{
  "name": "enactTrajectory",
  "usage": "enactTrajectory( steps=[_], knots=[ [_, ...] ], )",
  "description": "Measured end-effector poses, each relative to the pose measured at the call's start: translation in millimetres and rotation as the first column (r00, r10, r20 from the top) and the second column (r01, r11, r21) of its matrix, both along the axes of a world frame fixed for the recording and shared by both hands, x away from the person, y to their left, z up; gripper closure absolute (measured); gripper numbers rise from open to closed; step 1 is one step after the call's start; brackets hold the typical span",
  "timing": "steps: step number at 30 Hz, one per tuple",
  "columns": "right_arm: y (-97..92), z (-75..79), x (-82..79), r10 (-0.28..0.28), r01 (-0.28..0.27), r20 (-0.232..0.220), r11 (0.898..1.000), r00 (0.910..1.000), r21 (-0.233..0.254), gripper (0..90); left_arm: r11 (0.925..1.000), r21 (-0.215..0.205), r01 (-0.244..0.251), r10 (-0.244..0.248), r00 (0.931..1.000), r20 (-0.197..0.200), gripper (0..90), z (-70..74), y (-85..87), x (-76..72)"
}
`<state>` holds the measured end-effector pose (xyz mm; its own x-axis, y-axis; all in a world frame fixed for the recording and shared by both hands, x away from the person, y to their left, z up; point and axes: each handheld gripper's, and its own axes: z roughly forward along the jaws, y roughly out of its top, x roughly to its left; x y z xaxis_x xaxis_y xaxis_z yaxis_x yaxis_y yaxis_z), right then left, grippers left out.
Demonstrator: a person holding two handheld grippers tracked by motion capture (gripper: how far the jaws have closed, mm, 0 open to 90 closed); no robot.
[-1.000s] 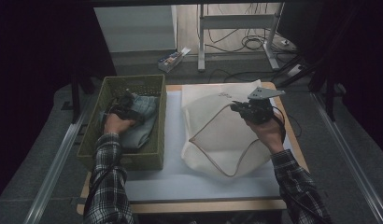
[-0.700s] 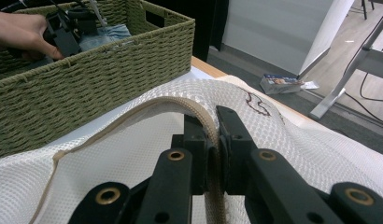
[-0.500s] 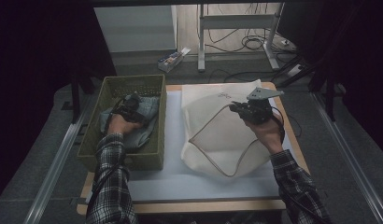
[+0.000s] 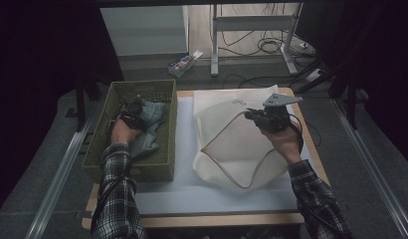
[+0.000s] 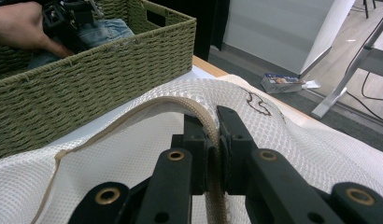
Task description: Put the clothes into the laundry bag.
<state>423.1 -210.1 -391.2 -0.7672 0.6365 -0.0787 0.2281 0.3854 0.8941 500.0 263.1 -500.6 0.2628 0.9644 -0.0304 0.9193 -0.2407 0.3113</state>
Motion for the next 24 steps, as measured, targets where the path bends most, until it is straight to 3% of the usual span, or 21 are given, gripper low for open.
enactTrajectory(
  steps=[5, 14, 20, 24],
  knots=[
    [-2.1, -0.1, 1.4, 0.001, -0.001, -0.010, 1.000, 1.0000, 0.007, 82.0, 0.9999, -0.012, -0.002, 0.002, 0.9996, 0.028, 68.3, 4.5, 4.0, -1.9],
    [-4.1, 0.1, 2.9, -0.001, 0.002, -0.013, 1.000, 0.9999, 0.013, 82.0, 0.9924, -0.121, -0.019, 0.034, 0.9909, 0.130, 68.3, 24.8, 16.1, -9.5],
    [-3.7, -0.6, 3.4, -0.003, 0.003, -0.016, 1.000, 0.9999, 0.013, 82.0, 0.9843, -0.175, -0.023, 0.058, 0.9778, 0.201, 68.0, 40.2, 25.8, -21.0],
    [-2.7, -1.3, 3.7, -0.004, 0.004, -0.017, 1.000, 0.9998, 0.011, 82.0, 0.9788, -0.204, -0.016, 0.072, 0.9595, 0.272, 68.0, 55.8, 26.8, -30.0]
  ],
)
